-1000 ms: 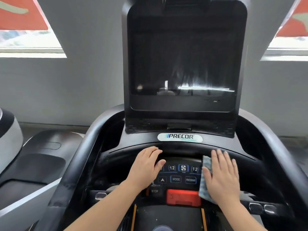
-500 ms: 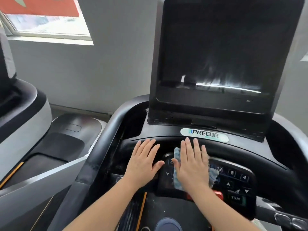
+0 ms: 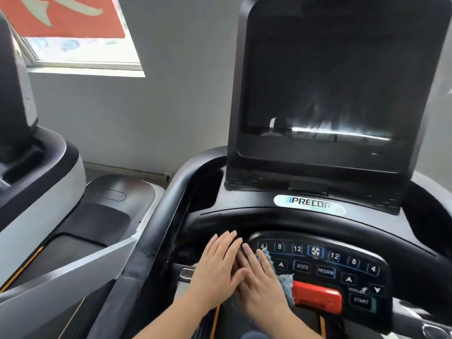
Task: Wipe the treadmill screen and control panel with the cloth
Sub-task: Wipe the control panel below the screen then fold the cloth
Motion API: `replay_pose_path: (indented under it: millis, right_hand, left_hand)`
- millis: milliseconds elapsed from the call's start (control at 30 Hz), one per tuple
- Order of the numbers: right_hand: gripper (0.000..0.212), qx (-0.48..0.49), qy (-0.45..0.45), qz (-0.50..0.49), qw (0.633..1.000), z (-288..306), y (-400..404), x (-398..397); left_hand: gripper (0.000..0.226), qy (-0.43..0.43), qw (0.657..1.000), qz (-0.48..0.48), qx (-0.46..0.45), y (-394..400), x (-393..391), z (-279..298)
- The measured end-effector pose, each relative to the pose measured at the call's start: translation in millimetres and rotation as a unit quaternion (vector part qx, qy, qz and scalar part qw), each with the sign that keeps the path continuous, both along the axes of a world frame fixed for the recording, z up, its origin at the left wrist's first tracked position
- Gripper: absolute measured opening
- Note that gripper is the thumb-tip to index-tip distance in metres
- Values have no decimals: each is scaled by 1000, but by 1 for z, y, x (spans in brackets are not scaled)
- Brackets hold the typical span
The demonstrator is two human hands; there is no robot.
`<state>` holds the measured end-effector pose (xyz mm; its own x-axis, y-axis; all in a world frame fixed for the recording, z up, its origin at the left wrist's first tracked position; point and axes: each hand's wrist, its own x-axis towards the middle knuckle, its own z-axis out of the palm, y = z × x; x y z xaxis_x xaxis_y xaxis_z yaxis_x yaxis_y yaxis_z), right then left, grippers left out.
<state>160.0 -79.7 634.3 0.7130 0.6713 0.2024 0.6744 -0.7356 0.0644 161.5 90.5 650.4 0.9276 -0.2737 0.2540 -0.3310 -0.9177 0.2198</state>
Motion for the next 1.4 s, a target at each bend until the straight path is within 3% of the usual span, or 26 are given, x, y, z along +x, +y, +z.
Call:
replay_pose_path:
  millis: [100,267,400,567,700,767,867,933,1033,1167,1400]
  right_hand:
    - [69,6,22,-19,1000,19,-7,16]
    - [77,6,36,-167,985,58,-36,68]
    - [83,0,56,-212,976,77,-69,86]
    - [75,0,63,-154,986,82,-91,96]
    - [61,7,127,-62,990,101,-93,115]
    - [50,-14,181,-23,983,121,-90,124]
    - [61,-108,264,20,958,145,-81,135]
    - [61,-188,229,73,952,146,-77,142]
    - [39,-244,135,122,952,148,-79,149]
    - [28,-241,83,143,956,160,-93,150]
    - [26,-44,100,110,988,192,-157,144]
  left_hand:
    - [72,-10,1000,-18,-21,-9,3,0]
    - [73,-34,999,-17,-25,-29,18,4]
    - [72,-69,997,-9,-23,-50,26,5]
    - [67,-76,997,-1,1,-70,31,10]
    - [62,-86,996,17,0,-83,27,10]
    - [61,-91,995,29,-5,-85,23,10]
    - [59,-100,994,49,-15,-86,16,8]
    - [57,-104,992,64,-20,-86,12,8]
    - [55,-109,990,88,-22,-91,7,11]
    - [52,-109,988,106,-18,-103,6,16]
    - [38,-134,978,109,-116,-141,33,51]
